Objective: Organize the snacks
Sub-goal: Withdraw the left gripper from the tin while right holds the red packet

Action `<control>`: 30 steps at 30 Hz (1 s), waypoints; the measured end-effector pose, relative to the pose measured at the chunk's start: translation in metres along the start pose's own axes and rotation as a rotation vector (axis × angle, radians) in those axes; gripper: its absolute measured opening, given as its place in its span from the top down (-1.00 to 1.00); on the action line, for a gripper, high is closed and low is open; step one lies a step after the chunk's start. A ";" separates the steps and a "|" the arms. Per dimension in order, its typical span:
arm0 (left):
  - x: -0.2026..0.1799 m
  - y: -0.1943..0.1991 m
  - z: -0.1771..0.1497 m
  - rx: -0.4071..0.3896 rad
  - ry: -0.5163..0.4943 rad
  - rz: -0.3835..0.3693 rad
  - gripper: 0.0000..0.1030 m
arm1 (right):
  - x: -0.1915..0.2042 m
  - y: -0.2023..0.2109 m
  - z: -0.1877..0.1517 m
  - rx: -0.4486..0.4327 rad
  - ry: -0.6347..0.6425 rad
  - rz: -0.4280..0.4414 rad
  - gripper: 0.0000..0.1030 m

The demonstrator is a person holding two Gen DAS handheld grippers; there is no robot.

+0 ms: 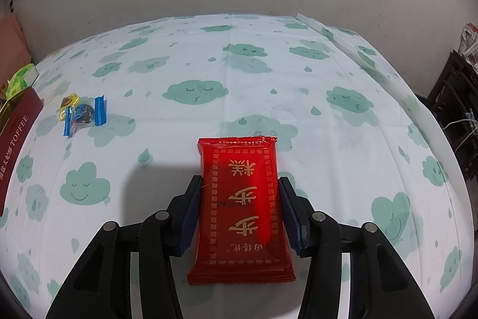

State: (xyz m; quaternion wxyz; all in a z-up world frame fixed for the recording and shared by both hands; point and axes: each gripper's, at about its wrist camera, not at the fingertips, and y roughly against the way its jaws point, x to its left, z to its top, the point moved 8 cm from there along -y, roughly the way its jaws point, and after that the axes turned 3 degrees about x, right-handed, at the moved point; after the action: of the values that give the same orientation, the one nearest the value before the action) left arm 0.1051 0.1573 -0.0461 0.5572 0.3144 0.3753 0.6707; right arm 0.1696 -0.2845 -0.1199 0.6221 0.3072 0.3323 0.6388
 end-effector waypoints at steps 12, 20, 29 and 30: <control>0.038 0.005 -0.012 -0.025 0.078 0.035 -0.47 | 0.004 0.005 -0.004 0.024 -0.034 -0.074 0.11; 0.058 0.003 -0.023 -0.033 0.126 0.007 -0.47 | 0.047 0.031 0.002 -0.003 -0.036 -0.019 0.11; 0.072 0.003 -0.031 -0.036 0.154 -0.025 -0.47 | 0.152 0.058 0.018 -0.033 0.052 0.143 0.12; 0.074 0.003 -0.033 -0.032 0.157 -0.025 -0.47 | 0.166 0.061 0.020 -0.036 0.064 0.161 0.11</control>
State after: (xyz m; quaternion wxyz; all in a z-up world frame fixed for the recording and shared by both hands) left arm 0.0622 0.2247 -0.0602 0.5393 0.2471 0.4110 0.6922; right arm 0.1430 -0.1179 -0.0623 0.5633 0.3010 0.3146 0.7022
